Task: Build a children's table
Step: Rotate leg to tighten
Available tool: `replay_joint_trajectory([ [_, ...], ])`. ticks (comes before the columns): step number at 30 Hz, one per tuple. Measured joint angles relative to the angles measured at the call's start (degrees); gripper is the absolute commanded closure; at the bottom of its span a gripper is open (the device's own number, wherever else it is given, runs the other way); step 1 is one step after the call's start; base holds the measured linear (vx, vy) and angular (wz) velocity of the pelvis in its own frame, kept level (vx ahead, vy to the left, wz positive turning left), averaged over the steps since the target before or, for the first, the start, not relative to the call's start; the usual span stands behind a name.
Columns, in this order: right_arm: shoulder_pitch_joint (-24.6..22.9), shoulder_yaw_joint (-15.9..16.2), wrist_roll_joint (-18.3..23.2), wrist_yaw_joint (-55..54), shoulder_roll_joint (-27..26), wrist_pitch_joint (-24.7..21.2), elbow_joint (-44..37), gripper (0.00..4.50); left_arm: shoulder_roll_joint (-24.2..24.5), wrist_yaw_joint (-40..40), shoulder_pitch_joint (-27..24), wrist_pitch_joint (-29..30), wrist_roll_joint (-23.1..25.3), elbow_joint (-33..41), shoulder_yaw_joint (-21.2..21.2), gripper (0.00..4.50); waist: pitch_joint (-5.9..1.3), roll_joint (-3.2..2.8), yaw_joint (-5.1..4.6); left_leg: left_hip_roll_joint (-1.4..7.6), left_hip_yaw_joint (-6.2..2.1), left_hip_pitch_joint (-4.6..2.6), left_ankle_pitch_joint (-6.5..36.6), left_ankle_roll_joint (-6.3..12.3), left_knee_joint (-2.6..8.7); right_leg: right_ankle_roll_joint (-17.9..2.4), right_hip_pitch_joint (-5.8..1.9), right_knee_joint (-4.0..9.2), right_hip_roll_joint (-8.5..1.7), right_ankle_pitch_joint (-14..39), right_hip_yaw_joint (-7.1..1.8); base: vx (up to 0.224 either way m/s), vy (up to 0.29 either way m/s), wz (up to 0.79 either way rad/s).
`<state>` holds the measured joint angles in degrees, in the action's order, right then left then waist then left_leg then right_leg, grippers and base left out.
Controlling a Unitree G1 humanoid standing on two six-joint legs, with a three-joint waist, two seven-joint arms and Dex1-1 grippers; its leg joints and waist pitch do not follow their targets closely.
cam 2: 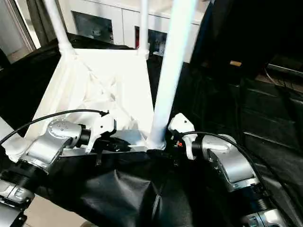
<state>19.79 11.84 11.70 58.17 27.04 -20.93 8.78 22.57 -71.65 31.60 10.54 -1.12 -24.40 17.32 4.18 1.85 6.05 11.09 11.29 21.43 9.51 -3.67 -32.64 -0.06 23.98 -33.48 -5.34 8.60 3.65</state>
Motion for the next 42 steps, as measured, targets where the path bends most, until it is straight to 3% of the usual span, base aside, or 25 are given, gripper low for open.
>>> replay_joint_trajectory([
  [1,0.0,0.0,0.1,0.1,0.1,-0.1,-0.1,0.40,0.1,0.0,-0.1,0.1,-0.1,0.1,0.0,4.50,0.00,0.00,-0.01,0.00,0.00,0.00,0.0,0.00,0.00,0.0,0.00,0.00,0.00,0.0,0.00,0.000,0.000,0.00],
  [4,0.0,0.0,1.0,0.8,0.1,-0.7,-1.1,0.40,0.3,-0.1,-0.4,0.5,-0.2,0.8,0.0,4.50,0.00,0.00,-0.04,0.00,0.00,0.00,0.0,0.00,0.00,0.0,0.00,0.00,0.00,0.0,0.00,0.000,0.000,0.00],
  [11,0.0,-0.1,1.2,1.1,0.3,-1.3,-1.3,1.19,0.5,-0.6,-0.7,0.7,-0.2,1.2,0.0,4.50,0.00,0.01,0.10,0.00,0.01,0.00,0.0,0.01,-0.01,0.0,-0.01,-0.01,0.00,0.0,0.00,0.000,0.000,0.00],
  [25,-0.1,-0.2,0.8,-0.6,0.0,-1.0,-1.3,1.96,0.5,0.4,-1.3,0.8,-0.1,2.0,0.1,4.50,0.00,0.01,0.18,0.01,0.01,-0.05,0.0,0.01,-0.15,0.0,-0.02,-0.22,0.00,0.0,-0.02,0.000,0.000,0.00],
  [27,-0.1,-1.0,-0.2,-3.8,-1.9,-0.4,0.0,1.99,-0.4,3.2,-1.2,0.3,0.5,1.0,-0.3,4.50,-0.01,0.03,-0.02,0.01,0.01,-0.10,0.0,0.00,-0.24,0.0,-0.03,-0.38,0.00,0.0,-0.05,0.000,0.000,0.00],
  [31,1.3,-6.0,-2.6,-20.1,-10.3,1.1,5.9,2.01,-7.2,15.5,3.3,-0.2,4.3,-6.4,-0.7,4.50,-0.01,0.07,-0.91,-0.03,-0.01,-0.23,0.0,-0.01,-0.32,0.3,-0.06,-0.53,-0.02,0.2,-0.09,0.000,0.000,0.00],
  [34,2.2,-8.9,-3.4,-31.1,-15.6,0.7,8.1,2.03,-11.2,22.1,6.0,1.2,5.5,-10.4,-0.7,4.50,-0.02,0.06,-0.99,-0.03,-0.07,-0.26,0.0,-0.01,-0.29,0.4,-0.08,-0.51,-0.02,0.2,-0.06,0.000,0.000,0.00],
  [39,7.3,-10.8,-6.2,-43.6,-21.1,1.4,14.0,2.03,-17.4,32.7,10.8,3.8,6.8,-17.7,-1.4,4.50,-0.08,0.07,-1.13,-0.09,-0.11,-0.30,0.0,-0.01,-0.39,0.4,-0.24,-0.38,-0.03,0.2,-0.10,0.000,0.000,0.00],
  [42,9.6,-12.3,-7.1,-47.8,-23.7,2.7,17.3,2.03,-19.7,37.9,12.9,4.0,7.5,-21.4,-2.6,4.50,-0.11,0.11,-1.84,-0.09,-0.18,-0.28,0.0,-0.01,-0.39,0.4,-0.25,-0.15,-0.03,0.2,-0.03,0.000,0.000,0.00],
])
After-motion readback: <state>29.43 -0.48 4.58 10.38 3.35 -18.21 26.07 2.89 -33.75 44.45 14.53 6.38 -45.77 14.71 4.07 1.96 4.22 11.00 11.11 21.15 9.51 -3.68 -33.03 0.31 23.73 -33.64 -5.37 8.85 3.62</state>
